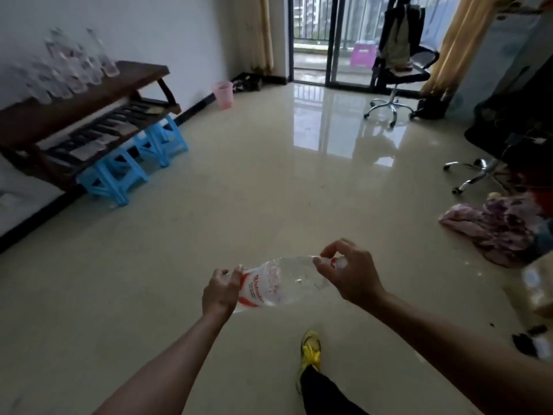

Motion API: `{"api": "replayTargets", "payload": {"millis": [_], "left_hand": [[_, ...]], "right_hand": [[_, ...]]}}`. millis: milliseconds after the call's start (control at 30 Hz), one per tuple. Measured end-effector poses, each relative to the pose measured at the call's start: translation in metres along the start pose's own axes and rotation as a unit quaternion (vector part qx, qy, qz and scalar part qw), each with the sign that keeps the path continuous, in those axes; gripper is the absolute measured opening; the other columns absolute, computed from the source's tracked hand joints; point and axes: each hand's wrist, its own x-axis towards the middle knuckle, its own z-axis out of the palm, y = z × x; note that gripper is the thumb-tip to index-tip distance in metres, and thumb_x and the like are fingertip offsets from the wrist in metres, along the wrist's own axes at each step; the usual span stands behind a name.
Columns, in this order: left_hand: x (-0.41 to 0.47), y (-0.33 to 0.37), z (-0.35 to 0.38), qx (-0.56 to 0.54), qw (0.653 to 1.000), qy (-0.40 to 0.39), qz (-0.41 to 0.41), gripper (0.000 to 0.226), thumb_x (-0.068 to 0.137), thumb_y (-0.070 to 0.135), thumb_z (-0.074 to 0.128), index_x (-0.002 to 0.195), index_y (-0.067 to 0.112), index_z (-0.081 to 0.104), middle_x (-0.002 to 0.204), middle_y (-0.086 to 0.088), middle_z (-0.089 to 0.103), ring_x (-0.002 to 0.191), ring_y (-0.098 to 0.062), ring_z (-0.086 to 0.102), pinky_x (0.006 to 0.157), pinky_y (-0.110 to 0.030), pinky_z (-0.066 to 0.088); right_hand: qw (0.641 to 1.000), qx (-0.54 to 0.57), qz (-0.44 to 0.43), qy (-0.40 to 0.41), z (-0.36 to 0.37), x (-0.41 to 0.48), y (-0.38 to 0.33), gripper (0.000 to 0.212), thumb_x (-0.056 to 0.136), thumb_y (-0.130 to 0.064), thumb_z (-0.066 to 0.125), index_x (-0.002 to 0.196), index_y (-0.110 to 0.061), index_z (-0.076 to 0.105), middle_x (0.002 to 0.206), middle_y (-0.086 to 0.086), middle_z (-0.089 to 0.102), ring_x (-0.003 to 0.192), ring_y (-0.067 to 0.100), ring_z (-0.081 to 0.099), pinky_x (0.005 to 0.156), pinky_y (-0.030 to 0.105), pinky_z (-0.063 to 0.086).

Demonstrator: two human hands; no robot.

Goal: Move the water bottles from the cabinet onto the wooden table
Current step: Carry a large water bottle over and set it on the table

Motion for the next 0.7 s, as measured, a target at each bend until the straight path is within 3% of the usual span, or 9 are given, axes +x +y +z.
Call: {"api": "replayTargets", "payload": {"millis": [133,433,567,700], "left_hand": [[0.083,0.014,-0.023,-0.016,0.998,0.047,-0.038,0.08,0.068,0.071,0.041,0.116,0.01,0.061,0.116,-0.016,0.066,0.106,-0.033,0.061,0.089,-0.037,0.046],[0.24,0.05,-0.098,-0.068,0.976,0.163,-0.124,0.082,0.068,0.069,0.04,0.119,0.008,0.06,0.122,-0.018,0.063,0.112,-0.034,0.058,0.089,-0.036,0.041],[0.308,0.041,-0.127,-0.083,0.966,0.185,-0.159,0.064,0.083,0.063,0.055,0.118,0.009,0.06,0.123,-0.018,0.063,0.112,-0.034,0.058,0.09,-0.036,0.041],[0.402,0.032,-0.158,-0.085,0.961,0.202,-0.172,0.054,0.09,0.055,0.054,0.12,0.01,0.059,0.125,-0.016,0.062,0.114,-0.033,0.057,0.093,-0.036,0.042]], "right_hand": [[0.998,0.029,-0.032,-0.043,0.056,0.105,-0.001,0.019,0.076,-0.03,0.077,0.07,-0.031,0.059,0.075,-0.014,0.061,0.069,-0.001,0.058,0.061,0.011,0.04],[0.98,0.071,-0.115,-0.147,0.174,0.329,-0.054,0.015,0.074,-0.029,0.078,0.07,-0.029,0.063,0.076,-0.014,0.062,0.072,-0.001,0.058,0.064,0.013,0.041],[0.97,0.085,-0.139,-0.18,0.238,0.396,-0.069,0.015,0.073,-0.029,0.079,0.069,-0.028,0.064,0.076,-0.012,0.063,0.07,0.003,0.059,0.063,0.018,0.044],[0.964,0.094,-0.154,-0.194,0.314,0.472,-0.088,0.016,0.072,-0.026,0.08,0.068,-0.025,0.064,0.074,-0.011,0.062,0.067,0.005,0.059,0.06,0.018,0.043]]}}
